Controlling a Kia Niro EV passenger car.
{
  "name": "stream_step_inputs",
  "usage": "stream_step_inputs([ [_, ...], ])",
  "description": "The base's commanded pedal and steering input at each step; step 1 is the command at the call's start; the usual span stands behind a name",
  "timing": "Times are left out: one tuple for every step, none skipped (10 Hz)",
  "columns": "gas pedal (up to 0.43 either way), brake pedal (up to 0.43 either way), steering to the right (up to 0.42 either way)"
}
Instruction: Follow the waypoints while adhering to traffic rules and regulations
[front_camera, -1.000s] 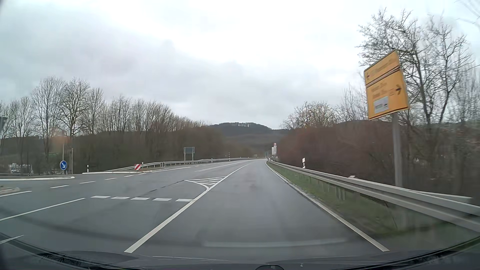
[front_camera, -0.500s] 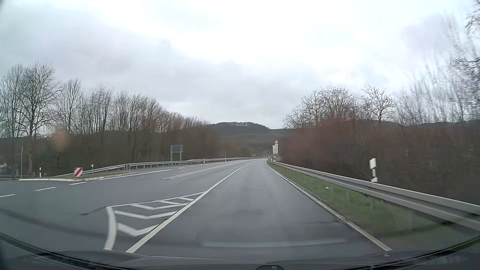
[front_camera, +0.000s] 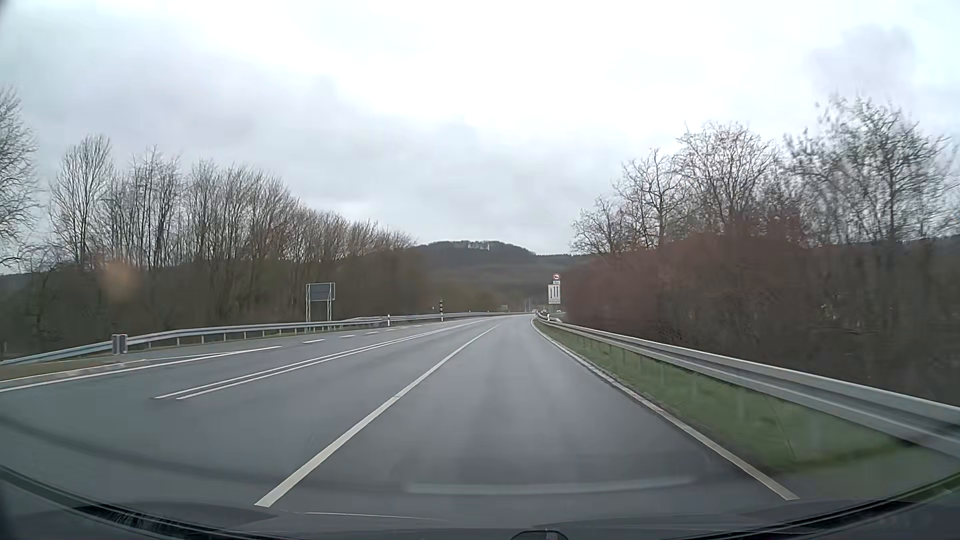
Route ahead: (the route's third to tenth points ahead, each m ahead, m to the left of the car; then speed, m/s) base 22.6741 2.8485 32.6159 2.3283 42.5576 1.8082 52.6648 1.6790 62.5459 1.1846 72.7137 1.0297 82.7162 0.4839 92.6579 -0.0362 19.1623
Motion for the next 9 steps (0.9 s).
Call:
stream_step_inputs([
  [0.059, 0.0, 0.004],
  [0.13, 0.0, 0.003],
  [0.15, 0.0, 0.003],
  [0.157, 0.0, 0.003],
  [0.169, 0.0, 0.003],
  [0.169, 0.0, 0.003],
  [0.169, 0.0, 0.003],
  [0.169, 0.0, 0.003],
  [0.197, 0.0, 0.003],
])
